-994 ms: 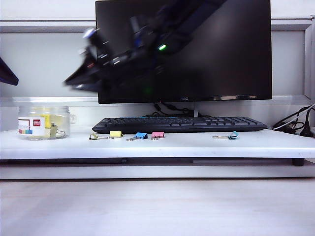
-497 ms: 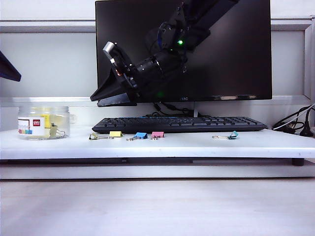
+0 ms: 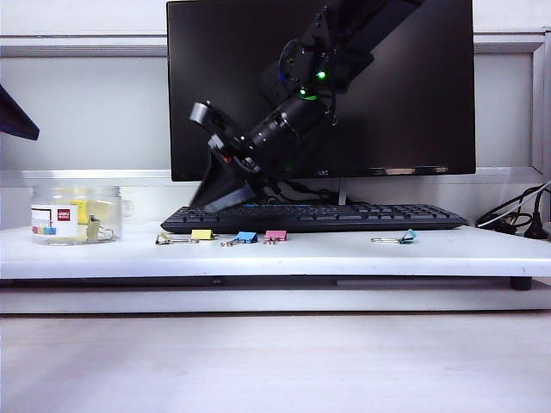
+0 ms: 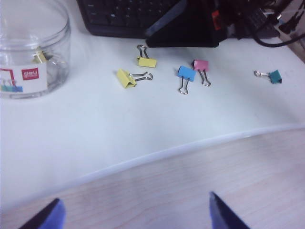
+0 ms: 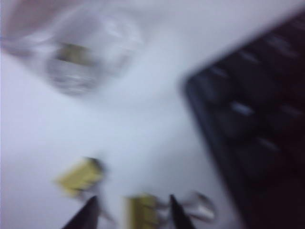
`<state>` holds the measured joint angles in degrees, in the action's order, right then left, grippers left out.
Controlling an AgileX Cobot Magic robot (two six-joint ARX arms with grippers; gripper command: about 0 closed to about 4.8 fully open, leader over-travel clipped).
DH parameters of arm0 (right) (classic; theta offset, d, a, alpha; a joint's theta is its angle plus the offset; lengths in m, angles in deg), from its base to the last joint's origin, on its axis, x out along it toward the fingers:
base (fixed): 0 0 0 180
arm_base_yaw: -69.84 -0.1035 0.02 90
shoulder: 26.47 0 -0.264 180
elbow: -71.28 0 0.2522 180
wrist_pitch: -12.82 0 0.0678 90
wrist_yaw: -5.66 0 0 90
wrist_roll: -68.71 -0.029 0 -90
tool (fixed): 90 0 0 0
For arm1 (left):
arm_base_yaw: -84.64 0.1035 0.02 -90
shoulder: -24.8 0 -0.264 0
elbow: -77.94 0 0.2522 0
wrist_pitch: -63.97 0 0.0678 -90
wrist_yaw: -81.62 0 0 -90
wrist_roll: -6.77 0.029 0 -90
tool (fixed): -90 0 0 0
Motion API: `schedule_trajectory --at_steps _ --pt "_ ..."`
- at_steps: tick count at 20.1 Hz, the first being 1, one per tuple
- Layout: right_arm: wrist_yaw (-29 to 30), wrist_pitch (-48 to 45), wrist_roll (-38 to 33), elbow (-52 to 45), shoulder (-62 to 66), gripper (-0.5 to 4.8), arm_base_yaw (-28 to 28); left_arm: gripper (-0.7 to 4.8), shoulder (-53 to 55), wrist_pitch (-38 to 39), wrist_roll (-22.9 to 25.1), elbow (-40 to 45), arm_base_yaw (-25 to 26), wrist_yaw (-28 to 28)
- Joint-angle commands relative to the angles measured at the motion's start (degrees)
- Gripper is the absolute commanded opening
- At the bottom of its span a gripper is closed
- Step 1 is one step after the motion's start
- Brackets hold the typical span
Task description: Pick up the clips with the largest number of clips of the same color on the table and place them in a round transparent plastic box.
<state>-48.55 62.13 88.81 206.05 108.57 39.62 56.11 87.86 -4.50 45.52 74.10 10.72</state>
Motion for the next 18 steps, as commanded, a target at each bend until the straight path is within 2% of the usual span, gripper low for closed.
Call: schedule_trajectory --at_steps 1,2,5,8,9,15,18 --pt "-9.18 0.02 -3.5 0.24 -0.33 2.22 -0.09 4.01 0.0 -0.55 -0.35 -0.37 0.02 0.42" --pt "-11.08 0.02 -5.66 0.28 -0.33 2.21 -0.2 4.01 0.0 -0.55 -0.35 -0.37 0.02 0.39" --pt "-11.74 0.24 -9.49 0.28 -0.44 2.22 -0.87 4.01 0.0 -0.57 -0.31 -0.37 0.02 0.2" --pt "-12.7 1.62 -10.51 0.31 -0.81 2.46 -2.95 4.02 0.02 -0.59 -0.28 -0.37 0.04 0.02" --pt "-14.95 2.8 -10.4 0.33 -0.98 2.66 -3.91 4.02 0.02 -0.59 -0.28 -0.37 0.04 0.0" --pt "-24.24 6.29 -12.46 0.33 -1.88 2.67 -4.39 4.01 0.0 -0.5 -0.35 -0.37 0.02 0.04" --pt "-24.52 6.16 -13.86 0.35 -2.4 2.67 -4.44 4.02 0.0 -0.52 -0.35 -0.37 0.02 0.09"
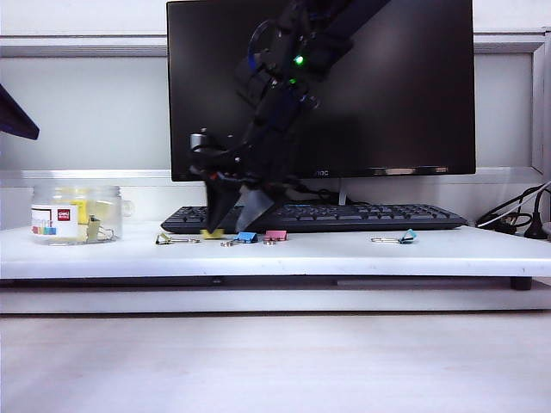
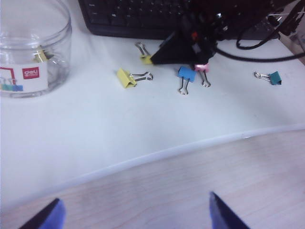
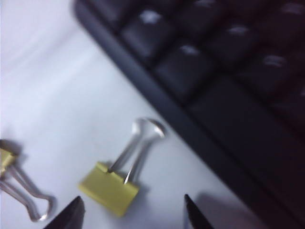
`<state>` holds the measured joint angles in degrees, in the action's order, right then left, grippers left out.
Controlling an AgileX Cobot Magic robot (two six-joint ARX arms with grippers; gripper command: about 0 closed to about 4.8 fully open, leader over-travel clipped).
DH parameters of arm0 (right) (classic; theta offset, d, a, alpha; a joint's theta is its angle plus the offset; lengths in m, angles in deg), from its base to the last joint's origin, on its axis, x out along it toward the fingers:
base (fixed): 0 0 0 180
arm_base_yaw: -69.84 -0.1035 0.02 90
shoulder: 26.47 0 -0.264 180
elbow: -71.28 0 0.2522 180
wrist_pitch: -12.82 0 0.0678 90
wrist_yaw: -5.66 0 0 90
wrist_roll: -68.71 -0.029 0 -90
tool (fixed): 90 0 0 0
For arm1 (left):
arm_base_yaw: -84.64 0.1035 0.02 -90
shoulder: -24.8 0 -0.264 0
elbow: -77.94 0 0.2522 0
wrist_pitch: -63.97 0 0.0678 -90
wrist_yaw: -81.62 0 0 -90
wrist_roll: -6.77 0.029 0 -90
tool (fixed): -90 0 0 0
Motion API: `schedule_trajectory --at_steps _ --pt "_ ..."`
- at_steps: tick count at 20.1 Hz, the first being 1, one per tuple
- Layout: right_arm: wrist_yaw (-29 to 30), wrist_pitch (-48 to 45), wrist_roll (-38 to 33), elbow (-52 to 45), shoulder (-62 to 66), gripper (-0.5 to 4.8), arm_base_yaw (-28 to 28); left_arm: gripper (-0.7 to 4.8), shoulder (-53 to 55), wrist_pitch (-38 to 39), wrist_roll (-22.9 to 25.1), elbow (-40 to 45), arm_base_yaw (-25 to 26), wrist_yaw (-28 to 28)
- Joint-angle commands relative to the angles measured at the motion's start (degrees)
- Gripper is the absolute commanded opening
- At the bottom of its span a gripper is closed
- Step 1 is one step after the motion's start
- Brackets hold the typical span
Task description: Pick up the clips with the largest number of clips of the same color on the table and place them in a round transparent plastic box.
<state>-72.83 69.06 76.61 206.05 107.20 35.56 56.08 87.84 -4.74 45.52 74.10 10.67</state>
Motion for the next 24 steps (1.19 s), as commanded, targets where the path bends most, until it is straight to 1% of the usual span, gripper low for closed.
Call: schedule_trajectory --at_steps 1,3,5,8,9,10,14,23,24 --pt "0.17 -0.74 -2.12 0.35 -1.03 2.67 -0.37 4.02 0.04 -0.5 -0.11 -0.37 0.02 0.26" --pt "1.31 -0.76 -3.34 0.35 -1.03 2.67 -0.42 4.01 0.02 -0.5 -0.11 -0.37 0.02 0.26" --pt "1.22 -0.79 -4.35 0.33 -1.01 2.68 -0.83 4.02 0.02 -0.48 -0.13 -0.37 0.02 0.31" --pt "-0.63 -0.98 -4.94 0.33 -0.92 2.68 -1.64 4.02 0.02 -0.46 -0.96 -0.37 0.02 0.31" --pt "-3.02 -0.85 -4.94 0.31 -0.85 2.67 -2.16 4.01 0.02 -0.42 -0.98 -0.37 0.02 0.52" --pt "-4.04 -0.74 -5.09 0.28 -0.83 2.67 -2.29 4.02 0.02 -0.31 -0.98 -0.37 0.02 0.72" --pt "-5.38 -0.68 -8.04 0.24 -0.7 2.65 -2.4 4.01 0.02 0.37 -0.98 -0.37 0.02 0.72" --pt "-5.51 0.76 -10.08 0.2 1.31 2.59 -3.58 4.01 0.02 0.72 -0.98 -0.37 0.02 1.7" --pt "-5.81 0.59 -10.27 0.2 1.33 2.04 -3.69 4.02 0.02 0.9 -0.98 -0.37 0.02 1.73"
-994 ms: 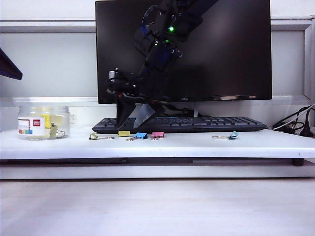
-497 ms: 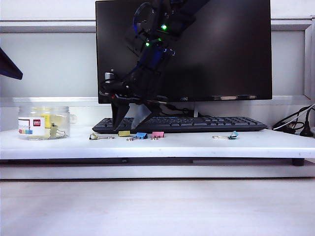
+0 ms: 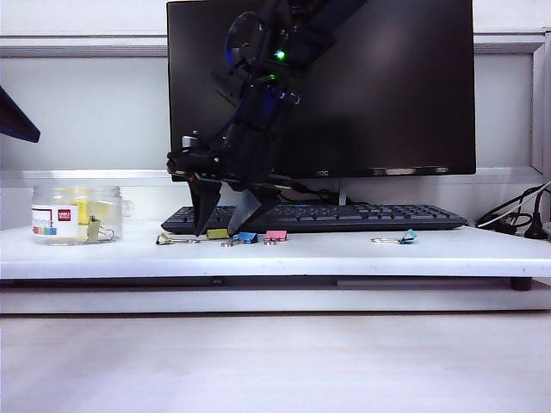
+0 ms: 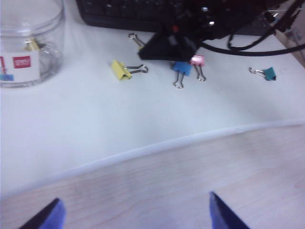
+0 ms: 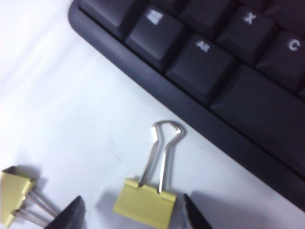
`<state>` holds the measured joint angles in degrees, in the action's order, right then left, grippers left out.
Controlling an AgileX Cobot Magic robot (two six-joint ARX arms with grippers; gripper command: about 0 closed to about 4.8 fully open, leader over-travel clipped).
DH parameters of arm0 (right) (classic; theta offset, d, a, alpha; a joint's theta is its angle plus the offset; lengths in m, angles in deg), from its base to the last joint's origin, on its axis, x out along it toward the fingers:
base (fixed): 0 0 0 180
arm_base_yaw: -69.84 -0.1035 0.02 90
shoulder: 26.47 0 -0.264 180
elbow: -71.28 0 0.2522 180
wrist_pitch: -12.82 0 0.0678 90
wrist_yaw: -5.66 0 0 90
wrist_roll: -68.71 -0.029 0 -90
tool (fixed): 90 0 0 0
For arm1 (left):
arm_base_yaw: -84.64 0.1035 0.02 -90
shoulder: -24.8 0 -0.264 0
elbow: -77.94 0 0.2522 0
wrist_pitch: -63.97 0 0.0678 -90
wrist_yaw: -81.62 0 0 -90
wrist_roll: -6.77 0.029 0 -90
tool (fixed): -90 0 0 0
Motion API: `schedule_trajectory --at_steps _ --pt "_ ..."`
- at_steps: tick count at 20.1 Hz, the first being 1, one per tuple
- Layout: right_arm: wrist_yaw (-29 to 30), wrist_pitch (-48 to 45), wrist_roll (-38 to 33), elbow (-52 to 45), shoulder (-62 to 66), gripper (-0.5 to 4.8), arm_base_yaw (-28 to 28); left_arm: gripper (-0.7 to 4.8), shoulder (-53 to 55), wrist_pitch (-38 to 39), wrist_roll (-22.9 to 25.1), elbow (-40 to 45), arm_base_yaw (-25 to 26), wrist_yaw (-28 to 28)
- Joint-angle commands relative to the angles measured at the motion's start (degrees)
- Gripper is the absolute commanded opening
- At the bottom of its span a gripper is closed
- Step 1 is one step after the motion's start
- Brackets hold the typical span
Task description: Pick up the clips with the largest number of clips of the same color on the table and place them in a round transparent plastic box.
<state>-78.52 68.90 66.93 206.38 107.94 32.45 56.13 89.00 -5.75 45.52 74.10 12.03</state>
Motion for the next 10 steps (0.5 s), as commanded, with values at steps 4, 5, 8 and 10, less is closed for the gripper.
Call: schedule_trajectory --at_steps 4,5,8,10 --pt "-0.42 1.64 -0.57 -0.13 0.59 1.76 -0.74 4.02 -0.02 -0.13 0.04 -0.37 0.02 0.42" --pt "-0.44 1.68 -0.59 -0.13 0.59 1.75 -0.74 4.01 -0.02 -0.13 0.02 -0.37 0.02 0.42" --pt "-1.22 2.49 -0.55 -0.13 0.59 1.5 -0.74 4.01 -0.02 -0.13 0.02 -0.37 0.02 0.42" --pt "-1.22 2.67 -0.52 -0.13 0.59 1.44 -0.72 4.02 -0.02 -0.13 0.02 -0.37 0.02 0.42"
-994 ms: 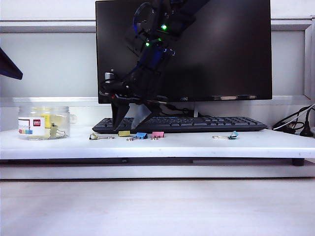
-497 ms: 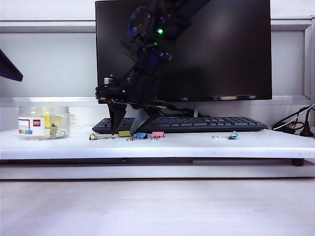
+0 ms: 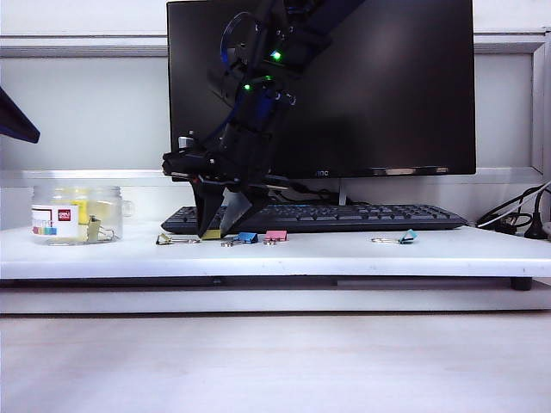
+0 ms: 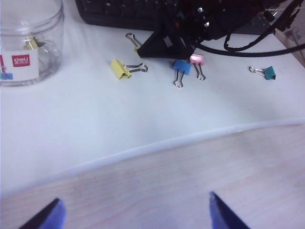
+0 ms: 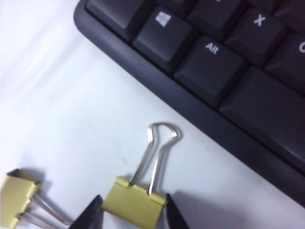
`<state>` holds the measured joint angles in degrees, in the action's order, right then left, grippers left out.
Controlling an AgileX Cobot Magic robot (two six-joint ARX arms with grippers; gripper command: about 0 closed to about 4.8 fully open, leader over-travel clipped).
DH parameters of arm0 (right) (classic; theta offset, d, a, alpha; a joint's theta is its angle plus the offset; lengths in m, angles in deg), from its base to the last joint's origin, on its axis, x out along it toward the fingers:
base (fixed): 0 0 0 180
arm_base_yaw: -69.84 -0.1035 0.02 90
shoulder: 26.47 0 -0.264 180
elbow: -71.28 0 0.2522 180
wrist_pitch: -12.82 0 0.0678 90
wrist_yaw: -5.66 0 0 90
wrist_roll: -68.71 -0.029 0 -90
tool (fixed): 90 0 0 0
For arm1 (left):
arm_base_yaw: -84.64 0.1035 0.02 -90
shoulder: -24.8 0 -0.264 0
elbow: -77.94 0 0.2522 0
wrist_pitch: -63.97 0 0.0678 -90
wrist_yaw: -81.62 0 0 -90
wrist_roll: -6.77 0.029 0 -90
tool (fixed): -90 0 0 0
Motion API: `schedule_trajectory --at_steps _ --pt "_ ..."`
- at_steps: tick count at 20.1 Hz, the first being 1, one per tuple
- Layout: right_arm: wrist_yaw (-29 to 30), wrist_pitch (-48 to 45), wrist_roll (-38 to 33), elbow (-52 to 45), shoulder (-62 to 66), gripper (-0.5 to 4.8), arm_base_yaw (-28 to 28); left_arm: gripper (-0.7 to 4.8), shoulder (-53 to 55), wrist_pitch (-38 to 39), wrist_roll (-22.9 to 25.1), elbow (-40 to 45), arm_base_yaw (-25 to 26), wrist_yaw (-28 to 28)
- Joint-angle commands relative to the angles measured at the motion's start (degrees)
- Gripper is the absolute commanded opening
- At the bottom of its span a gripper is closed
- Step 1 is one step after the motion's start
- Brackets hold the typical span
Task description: Pick up the clips with the largest number of clips of the same color on the table and place them in a round transparent plastic box.
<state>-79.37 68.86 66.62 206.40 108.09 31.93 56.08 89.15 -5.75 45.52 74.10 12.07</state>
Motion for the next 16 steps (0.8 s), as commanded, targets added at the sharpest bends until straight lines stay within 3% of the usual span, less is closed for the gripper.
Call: schedule_trajectory --at_steps 1,3,16 --pt "-0.39 2.73 -0.22 -0.15 0.44 1.38 -0.2 4.02 0.02 -0.26 0.02 -0.37 0.02 0.37" --pt "-0.39 2.75 -0.22 -0.15 0.44 1.15 -0.2 4.01 0.02 -0.24 0.02 -0.37 0.02 0.39" --pt "-0.39 3.21 1.18 0.07 -0.5 1.11 0.17 4.02 0.02 0.11 0.04 -0.37 0.02 0.37"
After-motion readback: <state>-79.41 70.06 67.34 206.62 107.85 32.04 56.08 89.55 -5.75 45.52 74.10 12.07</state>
